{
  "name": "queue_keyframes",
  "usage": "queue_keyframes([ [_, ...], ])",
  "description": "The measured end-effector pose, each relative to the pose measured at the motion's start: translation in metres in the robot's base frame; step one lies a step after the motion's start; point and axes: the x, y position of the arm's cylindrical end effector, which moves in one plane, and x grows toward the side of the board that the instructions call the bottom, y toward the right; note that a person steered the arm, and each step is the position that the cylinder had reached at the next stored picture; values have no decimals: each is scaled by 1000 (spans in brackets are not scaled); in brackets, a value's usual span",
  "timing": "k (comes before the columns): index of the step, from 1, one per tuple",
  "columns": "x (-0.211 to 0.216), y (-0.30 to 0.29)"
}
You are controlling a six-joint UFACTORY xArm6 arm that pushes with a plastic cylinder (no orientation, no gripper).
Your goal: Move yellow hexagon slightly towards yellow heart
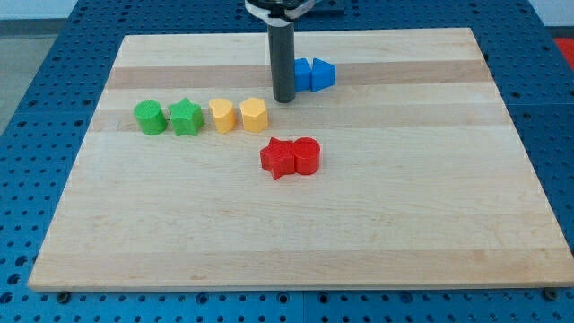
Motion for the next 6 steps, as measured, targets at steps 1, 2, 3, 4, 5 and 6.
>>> queue_keyframes([
  [1,14,1],
  [2,28,1],
  [3,37,1],
  [4,42,1],
  [5,43,0],
  [6,43,0],
])
